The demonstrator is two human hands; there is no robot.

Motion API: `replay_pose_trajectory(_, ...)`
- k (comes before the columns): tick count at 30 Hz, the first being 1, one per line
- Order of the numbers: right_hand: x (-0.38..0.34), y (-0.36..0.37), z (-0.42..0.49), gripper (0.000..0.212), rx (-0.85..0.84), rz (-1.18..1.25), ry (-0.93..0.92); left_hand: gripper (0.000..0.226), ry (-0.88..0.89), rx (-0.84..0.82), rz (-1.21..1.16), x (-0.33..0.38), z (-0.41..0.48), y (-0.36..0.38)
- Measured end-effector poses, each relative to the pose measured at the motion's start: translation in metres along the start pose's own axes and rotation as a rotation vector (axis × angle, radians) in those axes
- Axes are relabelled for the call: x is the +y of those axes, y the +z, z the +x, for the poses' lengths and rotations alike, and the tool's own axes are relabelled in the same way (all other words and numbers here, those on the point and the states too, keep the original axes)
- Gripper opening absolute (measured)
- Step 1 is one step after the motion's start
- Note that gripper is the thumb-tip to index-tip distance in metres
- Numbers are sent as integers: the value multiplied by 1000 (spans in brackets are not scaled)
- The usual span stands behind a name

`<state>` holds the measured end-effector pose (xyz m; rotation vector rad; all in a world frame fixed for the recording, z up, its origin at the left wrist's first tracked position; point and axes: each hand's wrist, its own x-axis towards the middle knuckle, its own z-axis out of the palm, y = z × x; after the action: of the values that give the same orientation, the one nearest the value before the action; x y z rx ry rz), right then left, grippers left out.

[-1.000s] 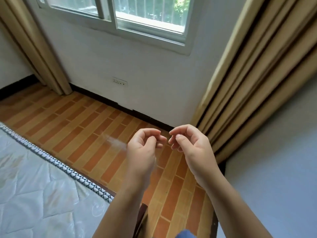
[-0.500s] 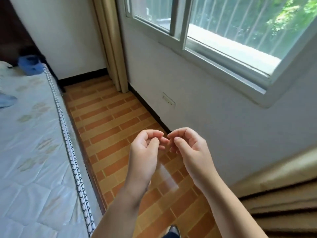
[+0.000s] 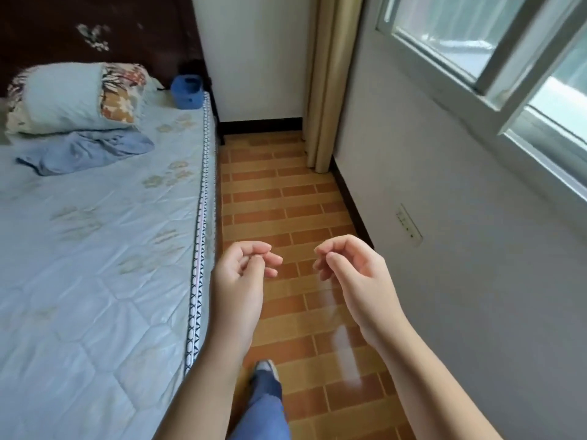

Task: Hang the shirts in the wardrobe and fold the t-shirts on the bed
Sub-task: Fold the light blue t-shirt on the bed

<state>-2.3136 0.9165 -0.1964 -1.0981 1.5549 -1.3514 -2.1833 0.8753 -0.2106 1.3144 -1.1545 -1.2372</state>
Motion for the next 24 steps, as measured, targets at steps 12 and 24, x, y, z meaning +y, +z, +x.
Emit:
replay_pose_trajectory(12,-48,154,247,24,-184,-75,-114,30,141,121,116,36,261,-56)
replay_pose_trajectory(24,-30,224,403,26,-299,25,-12,31,60,238,178,23,406,-71)
